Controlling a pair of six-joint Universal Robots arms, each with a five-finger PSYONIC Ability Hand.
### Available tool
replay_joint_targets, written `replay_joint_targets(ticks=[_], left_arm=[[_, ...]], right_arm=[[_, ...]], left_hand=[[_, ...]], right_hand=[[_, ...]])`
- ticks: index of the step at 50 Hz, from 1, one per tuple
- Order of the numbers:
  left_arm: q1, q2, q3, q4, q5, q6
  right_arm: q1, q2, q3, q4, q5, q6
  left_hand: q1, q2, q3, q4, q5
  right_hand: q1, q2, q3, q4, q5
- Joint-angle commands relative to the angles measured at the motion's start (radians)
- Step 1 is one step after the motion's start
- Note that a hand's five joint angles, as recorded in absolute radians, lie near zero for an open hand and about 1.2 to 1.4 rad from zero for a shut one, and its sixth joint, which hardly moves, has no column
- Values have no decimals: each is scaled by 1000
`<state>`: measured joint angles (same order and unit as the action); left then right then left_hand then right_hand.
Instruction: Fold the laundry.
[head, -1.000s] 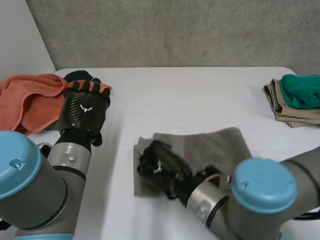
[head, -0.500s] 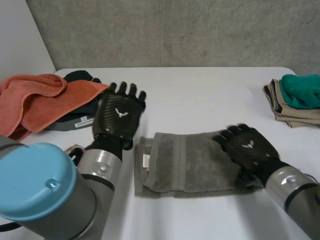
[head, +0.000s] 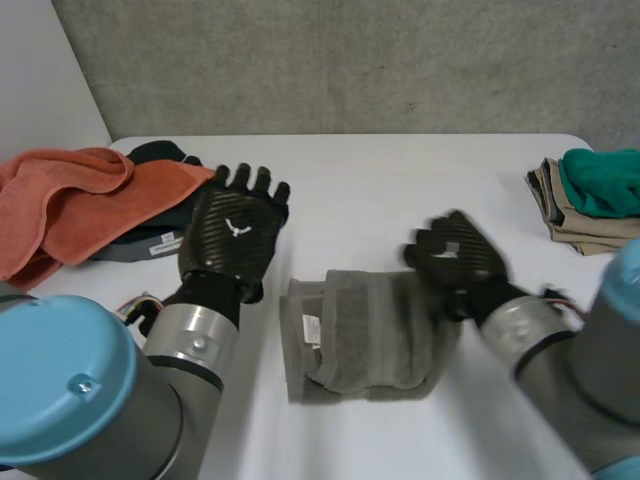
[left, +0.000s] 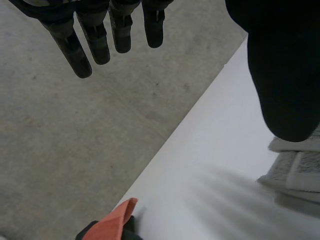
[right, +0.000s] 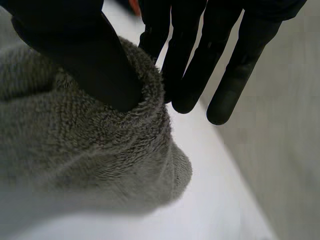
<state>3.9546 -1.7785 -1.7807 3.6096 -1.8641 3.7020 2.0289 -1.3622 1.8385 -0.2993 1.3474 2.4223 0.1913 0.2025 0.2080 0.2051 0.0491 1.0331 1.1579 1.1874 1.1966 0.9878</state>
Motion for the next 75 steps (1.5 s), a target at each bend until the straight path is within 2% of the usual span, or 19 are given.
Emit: replay_joint_targets(ticks=[1, 2, 3, 4, 6, 7, 10, 15, 20, 24, 29, 33, 38, 48, 57, 63, 69, 73, 75], left_arm=[[78, 44, -31, 0, 0, -7], [80, 44, -32, 0, 0, -11], [81, 44, -32, 0, 0, -17], [81, 44, -31, -2, 0, -34], [81, 45, -29, -5, 0, -57], [81, 45, -26, -6, 0, -72], [77, 45, -16, -11, 6, -134], [58, 42, 32, -11, 60, -233], [-1, 2, 98, -28, 137, -332], [-55, -96, 177, -69, 192, -395], [-72, -237, 293, -150, 191, -415], [-77, -352, 375, -238, 136, -415], [-77, -429, 417, -328, -31, -409], [-126, -412, 311, -356, -121, -409], [-143, -326, 238, -353, -159, -367], [-143, -331, 247, -353, -161, -336], [-130, -266, 285, -353, -145, -335], [-98, -187, 300, -345, -93, -338], [-66, -148, 310, -338, -11, -339]], right_arm=[[283, 155, -68, -78, 9, 1], [295, 178, -83, -74, 12, 1], [306, 205, -96, -67, 19, 4], [319, 227, -105, -54, 41, 14], [326, 225, -108, -44, 70, 46], [329, 221, -108, -43, 87, 110], [301, 184, -107, -40, 88, 239], [101, -9, -96, -28, 56, 583], [-27, -74, -85, 31, 52, 747], [-85, -74, -97, 140, 49, 747], [-93, -9, -116, 206, 35, 744], [-87, 98, -165, 218, 19, 742], [-85, 178, -208, 253, -5, 736], [4, 288, -281, 281, -13, 686], [37, 368, -306, 292, 7, 489], [30, 351, -315, 293, 10, 448], [27, 230, -271, 284, 16, 442], [37, 85, -180, 247, 35, 422], [43, 25, -104, 195, 38, 397]], left_hand=[[-17, -28, -33, -31, -49], [-17, -28, -33, -31, -49], [-17, -28, -33, -31, -49], [-17, -28, -33, -31, -49], [-17, -28, -33, -31, -49], [-16, -27, -33, -30, -48], [-10, -21, -27, -24, -42], [8, -4, -9, -6, -25], [8, -4, -9, -6, -25], [8, -4, -9, -6, -25], [16, 5, 0, 2, -16], [46, 34, 29, 32, 13], [34, 23, 17, 20, 2], [28, 17, 11, 14, -4], [34, 23, 17, 20, 2], [34, 23, 17, 20, 2], [31, 20, 14, 17, -1], [25, 14, 8, 11, -7], [28, 17, 11, 14, -4]], right_hand=[[363, 238, 209, 200, 234], [363, 238, 209, 200, 234], [236, 112, 82, 73, 107], [-306, -430, -460, -469, -435], [-764, -889, -918, -928, -893], [-833, -958, -987, -996, -962], [-839, -964, -994, -1003, -969], [-851, -976, -1005, -1015, -981], [-859, -983, -1013, -1022, -988], [-859, -983, -1013, -1022, -988], [-859, -983, -1013, -1022, -988], [-859, -983, -1013, -1022, -988], [-859, -983, -1013, -1022, -988], [-859, -983, -1013, -1022, -988], [-859, -983, -1013, -1022, -988], [-859, -983, -1013, -1022, -988], [-859, -983, -1013, -1022, -988], [-859, -983, -1013, -1022, -988], [-859, -983, -1013, -1022, -988]])
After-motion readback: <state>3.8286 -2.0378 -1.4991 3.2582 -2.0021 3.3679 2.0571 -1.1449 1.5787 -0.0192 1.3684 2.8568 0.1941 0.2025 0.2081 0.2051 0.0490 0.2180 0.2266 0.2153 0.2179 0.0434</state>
